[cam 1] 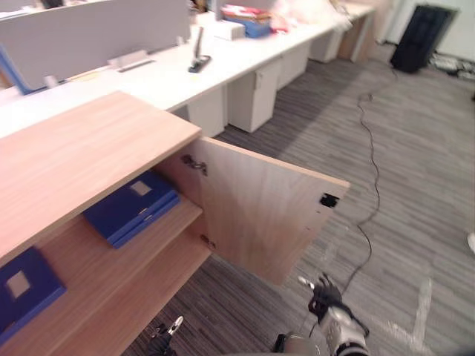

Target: Walk over to the cabinet, pick up the folder, carry it to the office cabinet, place the folder inside the office cabinet, then close the office cabinet door

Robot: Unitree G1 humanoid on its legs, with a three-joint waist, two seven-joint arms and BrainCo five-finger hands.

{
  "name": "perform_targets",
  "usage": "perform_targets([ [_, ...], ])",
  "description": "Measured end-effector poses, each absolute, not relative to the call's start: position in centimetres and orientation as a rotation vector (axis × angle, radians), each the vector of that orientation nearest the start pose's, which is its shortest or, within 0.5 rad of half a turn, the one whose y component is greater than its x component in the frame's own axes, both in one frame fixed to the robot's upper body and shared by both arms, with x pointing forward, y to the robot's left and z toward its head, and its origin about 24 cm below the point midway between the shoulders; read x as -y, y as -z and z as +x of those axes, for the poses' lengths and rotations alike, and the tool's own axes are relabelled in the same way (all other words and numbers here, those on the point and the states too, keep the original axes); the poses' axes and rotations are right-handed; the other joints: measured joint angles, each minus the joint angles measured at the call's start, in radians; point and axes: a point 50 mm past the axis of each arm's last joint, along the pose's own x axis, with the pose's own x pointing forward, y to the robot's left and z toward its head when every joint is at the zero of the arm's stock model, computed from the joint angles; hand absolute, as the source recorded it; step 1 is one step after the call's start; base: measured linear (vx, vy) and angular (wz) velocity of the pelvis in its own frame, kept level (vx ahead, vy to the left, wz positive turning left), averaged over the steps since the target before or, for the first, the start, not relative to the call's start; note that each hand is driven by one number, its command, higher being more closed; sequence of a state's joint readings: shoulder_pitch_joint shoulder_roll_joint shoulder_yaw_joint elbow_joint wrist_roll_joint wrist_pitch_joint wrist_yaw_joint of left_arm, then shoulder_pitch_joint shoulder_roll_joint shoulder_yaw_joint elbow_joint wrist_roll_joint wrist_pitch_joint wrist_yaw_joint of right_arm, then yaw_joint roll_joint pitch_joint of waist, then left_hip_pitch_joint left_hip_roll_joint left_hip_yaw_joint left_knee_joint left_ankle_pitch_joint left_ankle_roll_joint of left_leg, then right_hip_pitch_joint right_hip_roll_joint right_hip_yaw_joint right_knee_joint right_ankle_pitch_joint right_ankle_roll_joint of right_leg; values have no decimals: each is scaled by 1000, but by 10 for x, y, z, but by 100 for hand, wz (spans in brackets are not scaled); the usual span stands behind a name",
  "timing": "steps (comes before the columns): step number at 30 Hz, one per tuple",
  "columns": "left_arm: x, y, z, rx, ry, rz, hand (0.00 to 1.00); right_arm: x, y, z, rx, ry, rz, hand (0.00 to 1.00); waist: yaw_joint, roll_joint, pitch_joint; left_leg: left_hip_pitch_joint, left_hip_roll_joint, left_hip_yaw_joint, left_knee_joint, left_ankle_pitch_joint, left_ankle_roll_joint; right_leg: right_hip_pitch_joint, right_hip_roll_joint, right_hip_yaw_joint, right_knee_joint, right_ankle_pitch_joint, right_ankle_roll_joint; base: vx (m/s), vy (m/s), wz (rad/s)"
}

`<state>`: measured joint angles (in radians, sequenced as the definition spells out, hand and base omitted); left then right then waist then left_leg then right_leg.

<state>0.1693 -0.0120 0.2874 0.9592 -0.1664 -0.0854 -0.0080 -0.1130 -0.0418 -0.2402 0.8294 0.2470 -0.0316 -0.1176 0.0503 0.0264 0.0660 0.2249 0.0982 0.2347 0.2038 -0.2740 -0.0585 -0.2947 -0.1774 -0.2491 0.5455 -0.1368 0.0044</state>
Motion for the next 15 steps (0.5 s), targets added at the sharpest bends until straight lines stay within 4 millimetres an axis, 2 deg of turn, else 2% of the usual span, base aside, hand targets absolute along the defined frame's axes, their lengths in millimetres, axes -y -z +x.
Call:
perform_targets([
  [2, -192, 159, 79, -1007, -381, -258, 0, 208, 104, 206, -672, 410, 223, 0, -1, 0, -21, -32, -4, -7, -6, 48, 7, 4, 19, 6, -90, 23, 23, 142, -107, -38],
  [5, -193, 159, 81, -1006, -356, -244, 0, 225, 106, 200, -700, 423, 150, 0, -7, -1, -22, -42, -7, -36, 16, 116, 11, 68, 39, 11, -212, 76, 21, 136, -71, -10],
  [6, -194, 159, 79, -1008, -356, -244, 0, 231, 104, 201, -695, 422, 114, 0, -5, -13, -18, -65, -12, -59, 52, 106, 15, 95, 32, 14, -267, 102, 23, 115, 6, -6],
  [7, -194, 158, 80, -1006, -350, -239, 0, 234, 102, 202, -691, 423, 99, 0, -4, -12, -18, -70, -20, -84, 40, 78, 20, 110, 34, 14, -296, 116, 23, 25, 46, -6],
  [8, -193, 157, 80, -996, -345, -238, 0, 241, 99, 205, -679, 429, 82, 0, -1, -9, -20, -83, -32, -117, -36, 46, 33, 124, 40, 14, -331, 137, 25, -26, 63, -8],
  [9, -192, 156, 80, -988, -339, -240, 0, 246, 95, 210, -662, 431, 69, 0, -2, 0, -19, -109, -32, -137, -95, 96, 28, 126, 56, 11, -336, 145, 31, -72, 79, -15],
  [10, -192, 155, 80, -982, -341, -249, 0, 246, 93, 211, -657, 430, 66, 0, -3, 10, -22, -118, -26, -132, -87, 85, 18, 125, 66, 14, -335, 146, 33, -46, 75, -18],
  [12, -198, 154, 80, -979, -325, -224, 0, 242, 92, 215, -654, 397, 51, 0, 1, -14, -33, -121, -37, -126, -83, 81, 20, 130, 61, 33, -357, 165, 45, -21, 91, -13],
  [15, -200, 153, 79, -980, -314, -208, 0, 246, 82, 229, -613, 391, 41, 0, -1, -17, -39, -124, -58, -122, -83, 82, 23, 144, 47, 37, -404, 198, 56, -18, 93, -4],
])
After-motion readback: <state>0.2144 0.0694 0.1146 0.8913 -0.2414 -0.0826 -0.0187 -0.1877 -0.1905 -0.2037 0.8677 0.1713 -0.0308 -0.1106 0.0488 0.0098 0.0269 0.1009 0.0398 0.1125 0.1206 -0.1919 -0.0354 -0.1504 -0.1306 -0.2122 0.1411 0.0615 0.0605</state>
